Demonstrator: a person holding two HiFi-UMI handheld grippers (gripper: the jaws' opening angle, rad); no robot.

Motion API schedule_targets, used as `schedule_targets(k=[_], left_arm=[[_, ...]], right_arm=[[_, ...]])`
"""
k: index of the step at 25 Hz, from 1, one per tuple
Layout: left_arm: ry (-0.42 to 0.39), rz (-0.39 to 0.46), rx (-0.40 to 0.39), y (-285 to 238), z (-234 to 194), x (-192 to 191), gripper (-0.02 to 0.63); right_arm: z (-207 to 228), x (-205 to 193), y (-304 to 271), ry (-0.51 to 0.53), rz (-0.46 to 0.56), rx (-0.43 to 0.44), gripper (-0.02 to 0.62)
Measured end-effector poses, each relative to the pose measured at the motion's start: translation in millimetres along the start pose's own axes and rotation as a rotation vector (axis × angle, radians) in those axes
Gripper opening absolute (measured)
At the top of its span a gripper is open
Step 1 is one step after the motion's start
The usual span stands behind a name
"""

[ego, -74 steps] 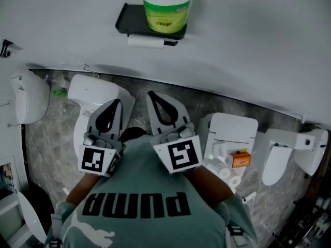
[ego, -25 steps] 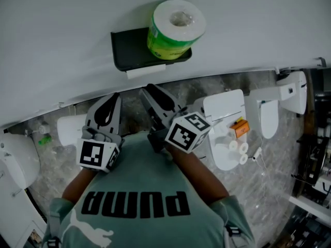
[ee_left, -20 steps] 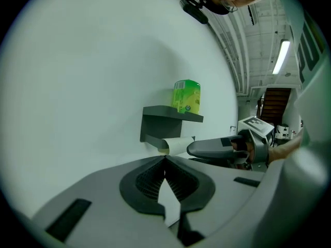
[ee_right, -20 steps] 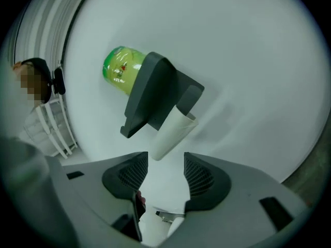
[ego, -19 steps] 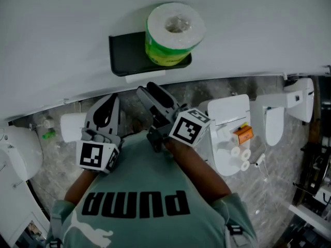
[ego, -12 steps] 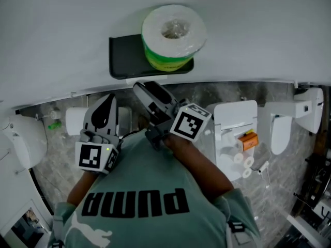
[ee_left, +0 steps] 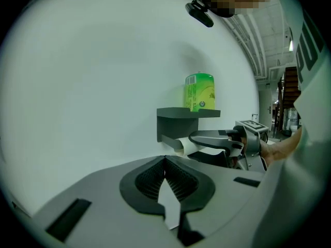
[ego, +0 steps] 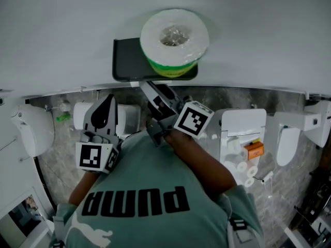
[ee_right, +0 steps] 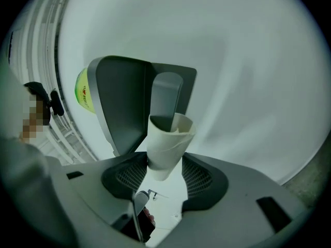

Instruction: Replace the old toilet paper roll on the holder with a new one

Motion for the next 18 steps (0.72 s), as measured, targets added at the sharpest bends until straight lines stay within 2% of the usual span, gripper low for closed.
schedule_targets(k=[2,18], left_arm=[[-0.008,0.003,-0.002,-0.9,2.2,2.2,0.003],[-0.032,0.039,-0.054,-14.1,24.7,11.9,0.003]], right_arm=[[-2.3,3.6,1.5,0.020,0.009,0.004,0.201],[-3.5,23.4,29.8,0.040,0.070,-0.043,0.196]])
Point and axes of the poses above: the fingertips, and each gripper's own axes: y backward along the fingers, z to its right, x out of its top, the point moved 10 cm from there along y, backward along the fingers, and after that the axes turned 4 degrees about -z, right-handed, at the moved point
